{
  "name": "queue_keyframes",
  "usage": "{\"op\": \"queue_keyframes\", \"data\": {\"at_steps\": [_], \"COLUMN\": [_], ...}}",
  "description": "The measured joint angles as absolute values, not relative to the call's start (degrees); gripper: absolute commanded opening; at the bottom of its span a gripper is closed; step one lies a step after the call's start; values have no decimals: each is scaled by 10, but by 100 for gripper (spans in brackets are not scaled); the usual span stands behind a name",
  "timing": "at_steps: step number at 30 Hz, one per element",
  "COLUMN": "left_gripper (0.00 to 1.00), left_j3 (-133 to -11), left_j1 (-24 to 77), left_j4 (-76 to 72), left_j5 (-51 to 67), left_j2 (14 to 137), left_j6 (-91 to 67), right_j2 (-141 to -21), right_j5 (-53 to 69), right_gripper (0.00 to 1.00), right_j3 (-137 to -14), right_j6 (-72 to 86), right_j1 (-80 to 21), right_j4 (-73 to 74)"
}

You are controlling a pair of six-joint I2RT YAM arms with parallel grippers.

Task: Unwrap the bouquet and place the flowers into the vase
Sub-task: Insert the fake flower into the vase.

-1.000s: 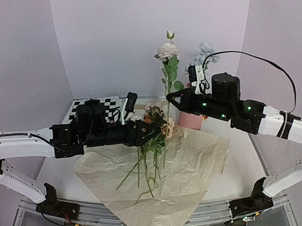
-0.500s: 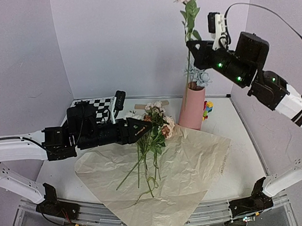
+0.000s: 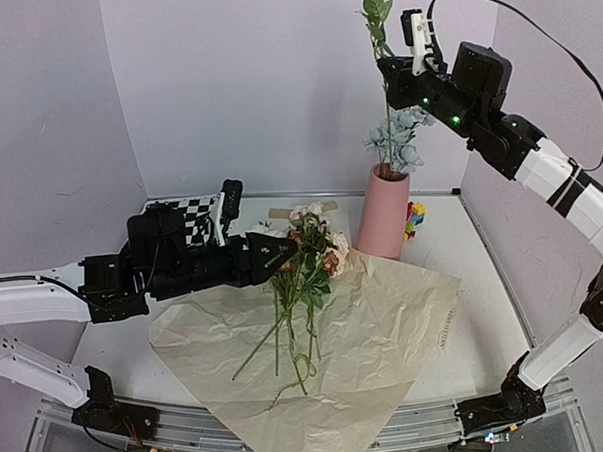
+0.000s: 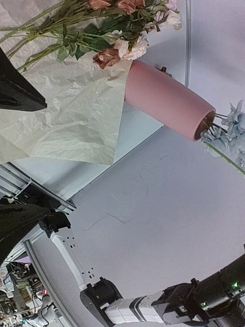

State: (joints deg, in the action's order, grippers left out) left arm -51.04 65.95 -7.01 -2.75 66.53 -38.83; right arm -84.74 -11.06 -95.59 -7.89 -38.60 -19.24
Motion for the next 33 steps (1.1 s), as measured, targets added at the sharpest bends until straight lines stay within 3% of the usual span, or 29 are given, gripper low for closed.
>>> {"op": "queue_keyframes", "data": {"at_steps": [11, 19, 33], "left_gripper": [63, 63, 63], "left_j3": [-510, -516, -533], "left_j1": [660, 660, 660], "left_j4": [-68, -56, -54], "left_j5": [-51, -57, -56], "left_j2": [663, 696, 729], "left_j6": [-388, -388, -389], "right_j2": [-895, -897, -897], "right_j5": [-57, -54, -67], "right_gripper": [0, 0, 14], "right_j3": [-961, -891, -761], "right_j6": [-96, -70, 19], "right_j1": [-347, -323, -302], "right_j4": [-230, -272, -298]}}
